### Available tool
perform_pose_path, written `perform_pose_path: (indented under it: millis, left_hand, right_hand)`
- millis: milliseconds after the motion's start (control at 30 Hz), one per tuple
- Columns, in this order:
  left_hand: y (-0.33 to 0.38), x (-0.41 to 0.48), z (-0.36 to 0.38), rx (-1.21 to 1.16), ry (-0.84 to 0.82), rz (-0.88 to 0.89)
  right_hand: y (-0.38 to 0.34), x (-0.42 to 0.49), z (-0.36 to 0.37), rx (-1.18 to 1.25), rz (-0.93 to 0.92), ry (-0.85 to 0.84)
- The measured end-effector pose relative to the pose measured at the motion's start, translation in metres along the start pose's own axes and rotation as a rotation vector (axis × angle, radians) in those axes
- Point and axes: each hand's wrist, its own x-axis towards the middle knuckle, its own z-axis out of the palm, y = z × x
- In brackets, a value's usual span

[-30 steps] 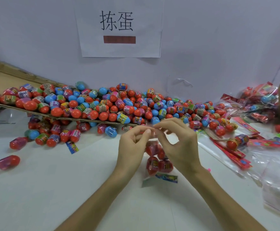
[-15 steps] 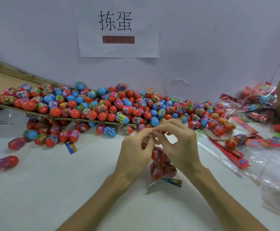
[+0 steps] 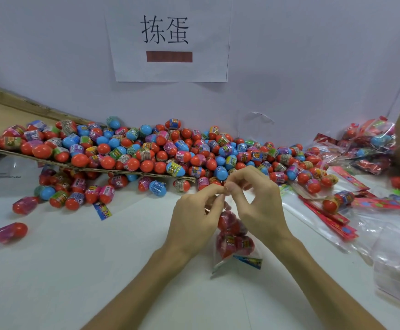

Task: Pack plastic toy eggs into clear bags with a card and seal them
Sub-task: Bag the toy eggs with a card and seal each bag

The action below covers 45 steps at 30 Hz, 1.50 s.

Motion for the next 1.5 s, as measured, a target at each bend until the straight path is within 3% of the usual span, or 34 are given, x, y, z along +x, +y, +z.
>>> perform_pose_path:
  millis: [200, 467, 567, 700, 833, 933, 1000, 1133, 1200, 1300, 1433, 1500]
  left_hand:
    - [0.003, 0.003, -0.003, -0.171, 0.062, -0.11]
    - [-0.012, 0.017, -0.021, -0.367, 0.45, -0.445]
    - [-0.017, 0.021, -0.029, -0.379, 0.536, -0.481]
    - [-0.015, 0.023, -0.03, -0.397, 0.547, -0.482]
    - [-0.014, 0.022, -0.027, -0.4, 0.53, -0.477]
    - [-0.013, 0.021, -0.025, -0.401, 0.513, -0.473]
    - [-0.014, 0.021, -0.025, -0.395, 0.507, -0.471]
    - [-0.013, 0.02, -0.023, -0.421, 0.452, -0.464]
    - [-0.01, 0.02, -0.022, -0.452, 0.407, -0.439]
    - [-0.005, 0.019, -0.022, -0.498, 0.324, -0.41]
    - [0.003, 0.019, -0.022, -0.648, 0.224, -0.459]
    - [0.005, 0.019, -0.022, -0.7, 0.198, -0.49]
  right_hand:
    - [0.018, 0.015, -0.024, 0.117, 0.275, 0.179]
    - [0.066, 0.022, -0.062, 0.044, 0.564, 0.349]
    - [0.076, 0.021, -0.07, -0.048, 0.606, 0.079]
    - [0.082, 0.02, -0.073, -0.406, 0.621, -0.328]
    - [0.077, 0.021, -0.084, -0.487, 0.533, -0.372]
    - [0.073, 0.023, -0.095, -0.327, 0.471, -0.37]
    - [0.066, 0.026, -0.101, -0.096, 0.435, -0.279]
    - [0.058, 0.029, -0.102, 0.183, 0.384, 0.147]
    - [0.055, 0.029, -0.091, 0.319, 0.433, 0.208]
    - [0.047, 0.027, -0.065, 0.549, 0.578, 0.023]
    - [0.035, 0.016, -0.028, 0.485, 0.68, -0.343]
    - [0.031, 0.011, -0.017, 0.489, 0.69, -0.425]
